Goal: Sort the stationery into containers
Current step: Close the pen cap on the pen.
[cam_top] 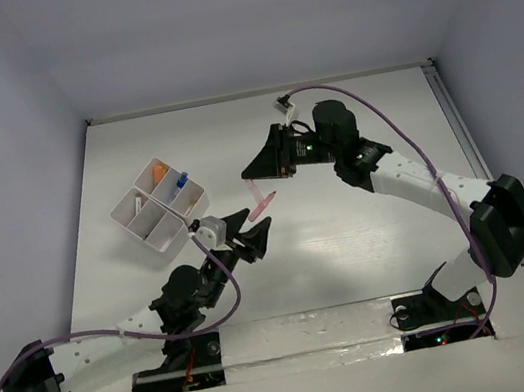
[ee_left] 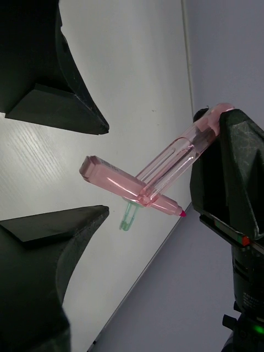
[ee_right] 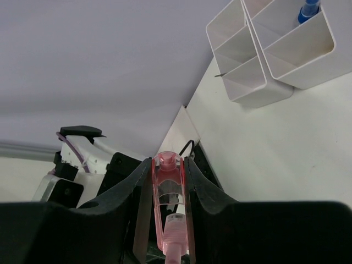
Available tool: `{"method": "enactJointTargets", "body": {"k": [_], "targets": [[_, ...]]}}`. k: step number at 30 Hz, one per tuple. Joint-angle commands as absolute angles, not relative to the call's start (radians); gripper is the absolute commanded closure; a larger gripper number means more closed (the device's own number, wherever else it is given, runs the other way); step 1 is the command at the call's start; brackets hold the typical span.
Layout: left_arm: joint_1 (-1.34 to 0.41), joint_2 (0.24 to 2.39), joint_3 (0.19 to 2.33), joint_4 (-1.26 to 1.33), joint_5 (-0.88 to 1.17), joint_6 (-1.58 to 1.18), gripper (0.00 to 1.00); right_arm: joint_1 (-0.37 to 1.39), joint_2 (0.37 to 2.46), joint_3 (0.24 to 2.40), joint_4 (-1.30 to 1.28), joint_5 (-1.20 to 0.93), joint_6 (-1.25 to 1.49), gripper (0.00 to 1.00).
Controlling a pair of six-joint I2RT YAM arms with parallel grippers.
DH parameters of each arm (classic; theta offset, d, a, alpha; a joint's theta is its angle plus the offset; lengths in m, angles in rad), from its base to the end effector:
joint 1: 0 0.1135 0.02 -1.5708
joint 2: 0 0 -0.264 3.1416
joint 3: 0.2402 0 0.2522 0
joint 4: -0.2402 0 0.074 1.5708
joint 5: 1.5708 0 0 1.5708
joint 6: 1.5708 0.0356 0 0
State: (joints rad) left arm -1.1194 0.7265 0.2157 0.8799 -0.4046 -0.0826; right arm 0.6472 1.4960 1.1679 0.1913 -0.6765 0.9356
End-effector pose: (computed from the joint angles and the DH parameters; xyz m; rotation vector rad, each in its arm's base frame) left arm 0.0847 -0.1426 0.2600 0.2872 1.2398 -0.7996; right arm 0.2676 0.2302 0.3407 -0.3081 1.9933 1.6725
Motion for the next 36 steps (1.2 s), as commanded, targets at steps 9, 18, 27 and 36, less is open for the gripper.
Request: {"method": "enactJointTargets", "body": {"k": [9, 18, 27, 36], "targets": [[-1.134, 0.704, 0.245, 0.960, -0.456, -0.057, 0.59, 0.630, 1.483, 1.134, 0.250, -0.703, 0.959, 0.88], [-1.143, 0.715, 0.252, 0.956, -0.425, -0.057, 0.87, 0.630, 1.493, 1.129, 0.279, -0.707, 0.989, 0.88], [-1.163, 0.690, 0.264, 0.933, -0.417, -0.064, 1.00, 0.630, 1.522, 1.124, 0.339, -0.726, 1.055, 0.88], [-1.192, 0.677, 0.294, 0.876, -0.439, -0.092, 1.00, 0.609, 1.549, 1.089, 0.359, -0.706, 1.069, 0.86]]}}
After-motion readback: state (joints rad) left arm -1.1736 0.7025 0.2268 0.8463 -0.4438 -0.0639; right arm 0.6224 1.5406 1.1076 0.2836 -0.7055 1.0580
